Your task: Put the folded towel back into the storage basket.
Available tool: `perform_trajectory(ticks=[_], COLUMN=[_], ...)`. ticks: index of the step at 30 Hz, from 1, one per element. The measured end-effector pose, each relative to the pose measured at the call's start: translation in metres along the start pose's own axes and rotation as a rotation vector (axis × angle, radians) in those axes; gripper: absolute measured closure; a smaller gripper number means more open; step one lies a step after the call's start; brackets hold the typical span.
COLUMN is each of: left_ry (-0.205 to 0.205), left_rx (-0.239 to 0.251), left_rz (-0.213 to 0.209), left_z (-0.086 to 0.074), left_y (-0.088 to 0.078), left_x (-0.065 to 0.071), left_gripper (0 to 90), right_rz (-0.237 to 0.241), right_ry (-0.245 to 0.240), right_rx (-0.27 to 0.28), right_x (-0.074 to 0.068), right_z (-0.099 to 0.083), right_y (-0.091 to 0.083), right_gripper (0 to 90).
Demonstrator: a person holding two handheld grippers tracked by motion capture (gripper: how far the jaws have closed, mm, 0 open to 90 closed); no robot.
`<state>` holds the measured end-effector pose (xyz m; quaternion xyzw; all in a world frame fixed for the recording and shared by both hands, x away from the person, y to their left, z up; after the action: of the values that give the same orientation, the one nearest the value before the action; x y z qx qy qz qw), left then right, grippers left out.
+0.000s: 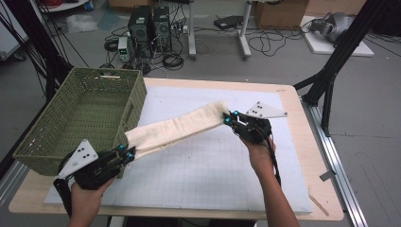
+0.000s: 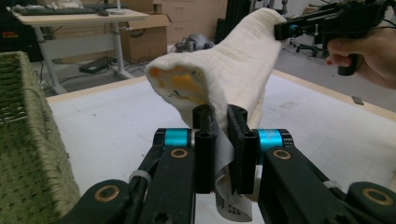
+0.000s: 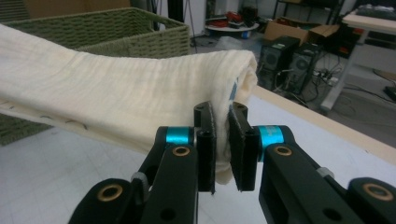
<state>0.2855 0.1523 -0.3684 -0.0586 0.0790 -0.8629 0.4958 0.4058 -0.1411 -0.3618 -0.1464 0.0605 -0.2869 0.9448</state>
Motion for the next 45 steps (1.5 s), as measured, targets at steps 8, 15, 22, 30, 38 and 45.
perform_trajectory(ticks=[8, 15, 22, 30, 38, 45], left_ry=[-0.018, -0.011, -0.016, -0.007, 0.007, 0.003], left_rx=[0.017, 0.028, 0.040, 0.043, 0.049, 0.055], left_rz=[0.048, 0.070, 0.112, 0.146, 0.193, 0.239], left_z=[0.005, 0.012, 0.014, 0.013, 0.013, 0.014], left_y=[-0.016, -0.026, -0.039, -0.050, -0.058, -0.069], left_x=[-0.021, -0.029, -0.045, -0.059, -0.071, -0.088], left_gripper=[82.0, 82.0, 82.0, 81.9, 81.9, 81.9], right_rz=[0.034, 0.052, 0.074, 0.095, 0.113, 0.133], right_ry=[-0.034, -0.032, -0.061, -0.089, -0.097, -0.109], right_rx=[-0.002, 0.002, -0.013, -0.031, -0.046, -0.060], right_x=[-0.006, -0.004, -0.011, -0.020, -0.025, -0.034], right_z=[0.029, 0.047, 0.069, 0.088, 0.101, 0.111], right_y=[0.040, 0.067, 0.101, 0.134, 0.174, 0.210], right_gripper=[82.3, 82.4, 82.4, 82.4, 82.4, 82.3])
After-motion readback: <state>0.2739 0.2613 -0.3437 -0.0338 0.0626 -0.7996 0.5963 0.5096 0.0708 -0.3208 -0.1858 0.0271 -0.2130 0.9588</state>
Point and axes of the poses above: each handheld gripper's, and its own axes: y roughly forward along the jaws, z roughly out of its top, x roughly to its right, the point moved 10 cm from there along y, roughly forward along the jaws, and after that the axes turned 11 degrees about z, right-handed, at the moved point
